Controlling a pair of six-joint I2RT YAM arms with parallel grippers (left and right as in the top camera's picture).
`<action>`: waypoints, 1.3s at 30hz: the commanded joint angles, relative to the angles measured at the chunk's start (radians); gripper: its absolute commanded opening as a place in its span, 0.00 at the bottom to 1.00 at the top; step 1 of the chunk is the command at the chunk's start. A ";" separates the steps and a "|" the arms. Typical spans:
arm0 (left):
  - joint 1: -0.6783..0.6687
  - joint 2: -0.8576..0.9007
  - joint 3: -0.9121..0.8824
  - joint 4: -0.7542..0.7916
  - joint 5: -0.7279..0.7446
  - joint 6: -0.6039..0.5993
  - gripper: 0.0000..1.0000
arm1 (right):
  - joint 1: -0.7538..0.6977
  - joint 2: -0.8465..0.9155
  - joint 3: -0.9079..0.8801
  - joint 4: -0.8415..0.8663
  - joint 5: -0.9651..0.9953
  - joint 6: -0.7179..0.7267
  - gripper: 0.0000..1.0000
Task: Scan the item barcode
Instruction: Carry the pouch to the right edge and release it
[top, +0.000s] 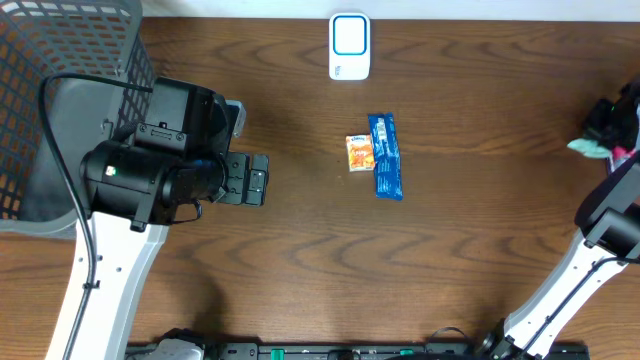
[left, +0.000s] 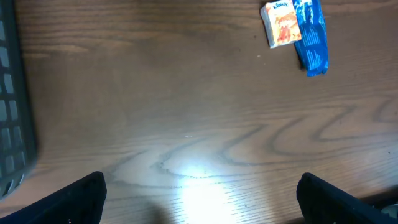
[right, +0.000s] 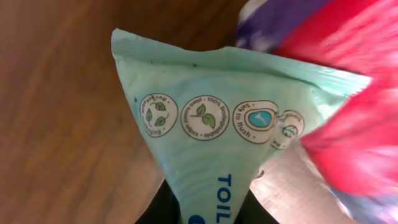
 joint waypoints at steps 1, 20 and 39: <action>0.005 0.003 0.009 -0.004 -0.013 -0.001 0.98 | -0.001 -0.025 -0.063 0.037 -0.037 -0.077 0.14; 0.005 0.003 0.009 -0.004 -0.013 -0.001 0.98 | -0.113 -0.058 0.023 -0.102 -0.038 -0.005 0.77; 0.005 0.003 0.009 -0.004 -0.013 -0.001 0.98 | 0.243 -0.276 0.028 -0.167 -0.323 -0.055 0.80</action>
